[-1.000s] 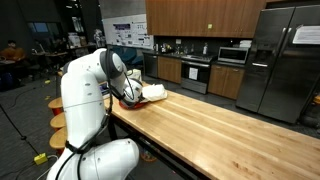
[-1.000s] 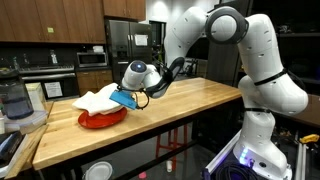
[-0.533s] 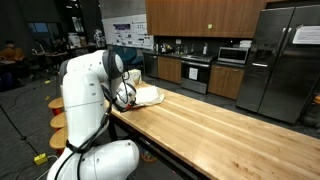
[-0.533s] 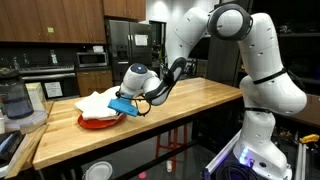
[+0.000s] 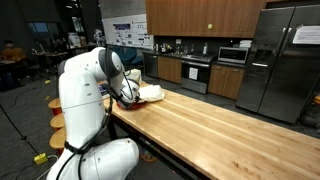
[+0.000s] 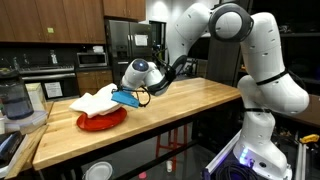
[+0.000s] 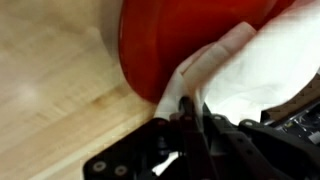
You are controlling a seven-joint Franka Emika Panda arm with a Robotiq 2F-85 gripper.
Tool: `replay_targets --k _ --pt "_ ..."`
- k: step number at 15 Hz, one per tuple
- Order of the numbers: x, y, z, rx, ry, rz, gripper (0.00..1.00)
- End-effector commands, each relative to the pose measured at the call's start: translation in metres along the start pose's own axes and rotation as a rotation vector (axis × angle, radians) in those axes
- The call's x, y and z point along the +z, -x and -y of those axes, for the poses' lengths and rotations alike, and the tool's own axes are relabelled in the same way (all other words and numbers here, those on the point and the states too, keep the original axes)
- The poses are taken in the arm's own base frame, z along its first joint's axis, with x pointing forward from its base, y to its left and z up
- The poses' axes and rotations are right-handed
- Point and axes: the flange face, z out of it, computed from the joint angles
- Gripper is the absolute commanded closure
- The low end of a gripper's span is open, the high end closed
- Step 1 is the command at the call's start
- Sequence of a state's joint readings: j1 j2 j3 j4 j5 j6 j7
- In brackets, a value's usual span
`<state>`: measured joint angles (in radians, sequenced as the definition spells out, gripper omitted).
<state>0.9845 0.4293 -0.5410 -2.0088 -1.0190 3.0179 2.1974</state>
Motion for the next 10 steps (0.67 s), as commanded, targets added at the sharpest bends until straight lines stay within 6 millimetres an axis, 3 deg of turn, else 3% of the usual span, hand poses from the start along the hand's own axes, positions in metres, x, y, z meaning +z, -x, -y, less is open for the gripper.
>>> replay_targets --k 1,4,10 --pt "0.0 -0.027 0.014 -0.025 -0.029 -0.181 0.98" --pt "0.0 -0.019 0.001 -0.027 0.012 -0.19 0.98" --pt "-0.008 0.016 -0.014 -0.022 0.031 -0.064 0.98"
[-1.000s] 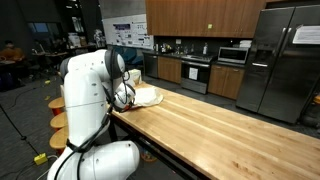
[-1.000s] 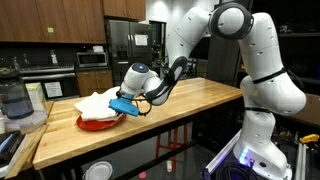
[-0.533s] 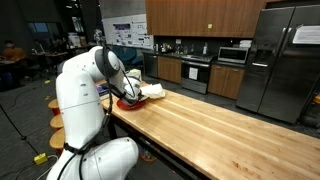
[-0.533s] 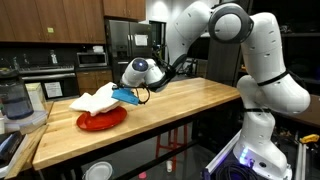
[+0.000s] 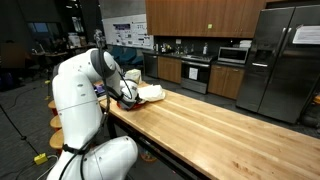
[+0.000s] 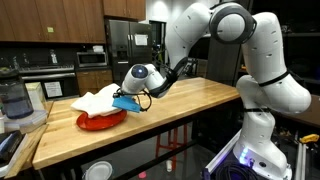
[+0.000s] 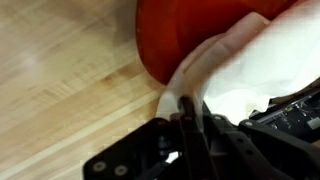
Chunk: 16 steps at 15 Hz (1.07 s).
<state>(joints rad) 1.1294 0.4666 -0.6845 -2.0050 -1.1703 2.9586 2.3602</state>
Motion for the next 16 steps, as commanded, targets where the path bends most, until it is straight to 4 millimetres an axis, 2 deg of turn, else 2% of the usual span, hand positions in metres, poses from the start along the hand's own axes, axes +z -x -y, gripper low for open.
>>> replay_targets --k 1,5,12,16 --pt "-0.013 0.008 -0.006 0.026 -0.006 0.062 0.98" --pt "-0.015 0.015 -0.005 0.056 -0.029 0.122 0.98" --pt "-0.001 -0.02 0.013 0.05 -0.05 -0.095 0.98" --pt "-0.003 -0.015 0.004 0.061 -0.021 -0.085 0.98"
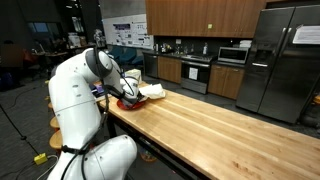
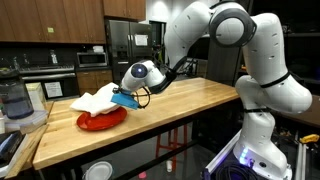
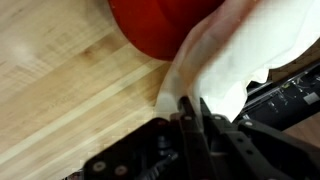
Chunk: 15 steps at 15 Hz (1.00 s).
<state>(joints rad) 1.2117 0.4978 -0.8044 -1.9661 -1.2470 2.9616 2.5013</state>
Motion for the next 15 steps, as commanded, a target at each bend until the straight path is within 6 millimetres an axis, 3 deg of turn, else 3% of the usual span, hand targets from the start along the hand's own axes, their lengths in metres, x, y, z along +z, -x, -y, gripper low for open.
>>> replay_targets --k 1,9,11,15 --pt "-0.006 0.009 -0.009 0.004 0.023 0.031 0.98" --pt "-0.028 0.045 -0.023 0.038 0.001 0.299 0.98" --pt "-0.016 0.027 -0.004 0.051 -0.004 0.174 0.98" --pt "-0.011 -0.001 0.011 0.059 -0.023 0.023 0.98"
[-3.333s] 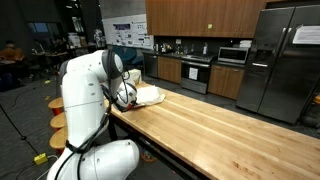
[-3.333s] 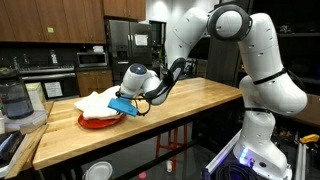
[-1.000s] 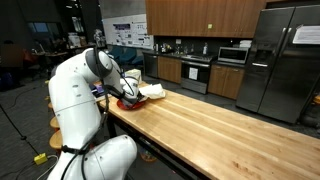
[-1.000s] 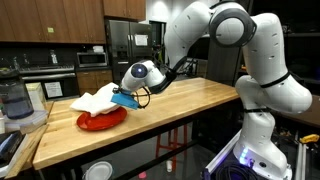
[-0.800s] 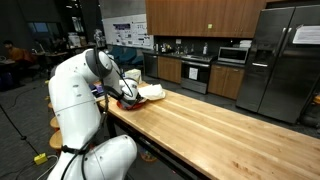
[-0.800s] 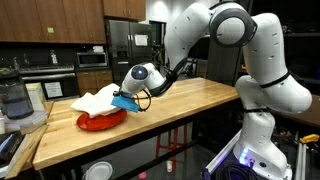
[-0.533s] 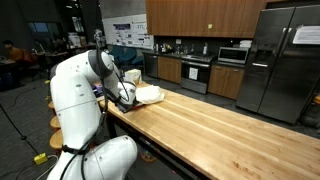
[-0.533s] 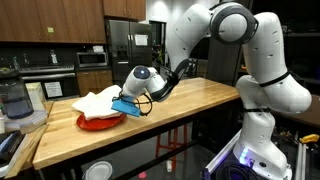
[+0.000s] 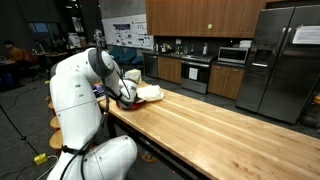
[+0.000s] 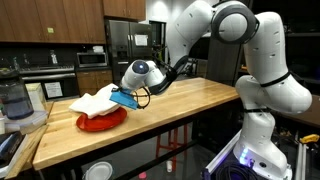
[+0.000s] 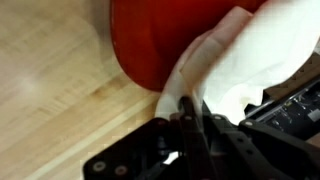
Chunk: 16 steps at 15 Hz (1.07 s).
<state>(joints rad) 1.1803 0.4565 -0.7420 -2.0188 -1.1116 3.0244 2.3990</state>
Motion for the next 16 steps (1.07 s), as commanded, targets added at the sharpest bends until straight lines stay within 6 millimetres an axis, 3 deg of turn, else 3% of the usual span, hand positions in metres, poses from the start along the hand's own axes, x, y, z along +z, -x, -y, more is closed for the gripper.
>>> replay_targets --k 1,7,13,16 --pt "-0.001 -0.016 0.011 0.009 -0.018 -0.113 0.98" --pt "-0.005 0.0 -0.006 -0.007 0.041 -0.079 0.98" --pt "-0.028 0.034 -0.024 -0.009 0.021 0.182 0.98" --pt "-0.034 0.041 -0.027 0.001 -0.016 0.269 0.98"
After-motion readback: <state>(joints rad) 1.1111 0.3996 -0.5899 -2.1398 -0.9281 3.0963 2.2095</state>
